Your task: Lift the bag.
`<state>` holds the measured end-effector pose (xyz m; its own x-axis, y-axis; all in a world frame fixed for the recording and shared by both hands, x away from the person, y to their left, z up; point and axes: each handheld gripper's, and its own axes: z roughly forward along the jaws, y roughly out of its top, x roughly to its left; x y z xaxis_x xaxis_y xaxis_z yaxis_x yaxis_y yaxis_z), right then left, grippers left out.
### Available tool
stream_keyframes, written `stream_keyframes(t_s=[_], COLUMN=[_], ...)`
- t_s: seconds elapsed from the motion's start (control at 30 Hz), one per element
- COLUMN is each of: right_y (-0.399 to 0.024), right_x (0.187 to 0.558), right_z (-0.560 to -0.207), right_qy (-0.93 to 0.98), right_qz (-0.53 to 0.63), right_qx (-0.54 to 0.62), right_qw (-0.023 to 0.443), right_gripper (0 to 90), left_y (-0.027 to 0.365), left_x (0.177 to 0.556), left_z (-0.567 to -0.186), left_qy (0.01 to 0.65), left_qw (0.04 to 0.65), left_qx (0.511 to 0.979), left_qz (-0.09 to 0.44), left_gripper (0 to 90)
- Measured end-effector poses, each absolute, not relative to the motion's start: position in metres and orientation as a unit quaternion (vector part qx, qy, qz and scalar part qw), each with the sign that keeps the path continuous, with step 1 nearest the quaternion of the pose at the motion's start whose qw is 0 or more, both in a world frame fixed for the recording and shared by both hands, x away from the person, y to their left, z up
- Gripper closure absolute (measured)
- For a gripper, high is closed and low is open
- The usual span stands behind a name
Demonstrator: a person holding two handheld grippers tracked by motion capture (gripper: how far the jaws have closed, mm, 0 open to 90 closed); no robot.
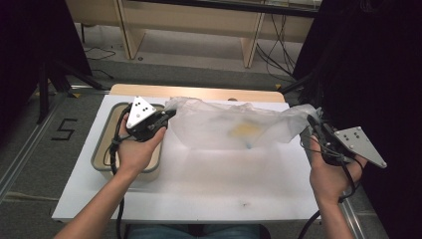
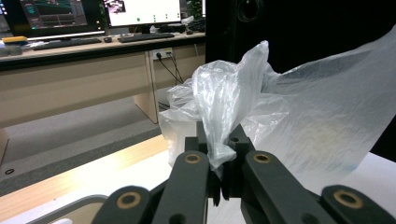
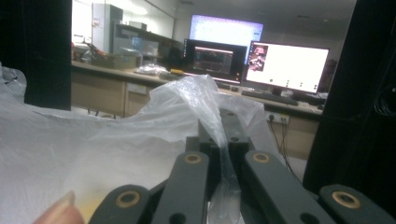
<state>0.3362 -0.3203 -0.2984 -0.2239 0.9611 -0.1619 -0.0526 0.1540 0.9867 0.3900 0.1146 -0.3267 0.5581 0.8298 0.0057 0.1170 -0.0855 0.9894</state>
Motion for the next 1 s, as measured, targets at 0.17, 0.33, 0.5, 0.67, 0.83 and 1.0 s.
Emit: stream_keyframes(t_s=[0.17,0.33,0.5,0.67,0.83,1.0], right_y=[-0.311,-0.306,-0.306,-0.309,-0.311,-0.312], right_x=[0.341,0.346,0.348,0.347,0.347,0.348], right_z=[-0.293,-0.290,-0.290,-0.290,-0.289,-0.290], right_qy=[0.582,0.581,0.579,0.576,0.573,0.573], right_qz=[0.529,0.534,0.536,0.536,0.535,0.535], right_qx=[0.381,0.377,0.379,0.382,0.385,0.388], right_qw=[0.486,0.484,0.484,0.486,0.487,0.485], right_gripper=[90.0,90.0,90.0,90.0,90.0,90.0], left_y=[0.119,0.123,0.123,0.123,0.123,0.123], left_x=[0.395,0.400,0.400,0.397,0.395,0.395], left_z=[-0.329,-0.331,-0.329,-0.323,-0.317,-0.316], left_qy=[0.363,0.371,0.369,0.364,0.360,0.359], left_qw=[0.573,0.569,0.573,0.580,0.588,0.588], left_qx=[0.665,0.662,0.659,0.654,0.647,0.647], left_qz=[0.312,0.316,0.319,0.322,0.326,0.327], left_gripper=[88.6,88.6,88.6,88.6,88.6,88.6])
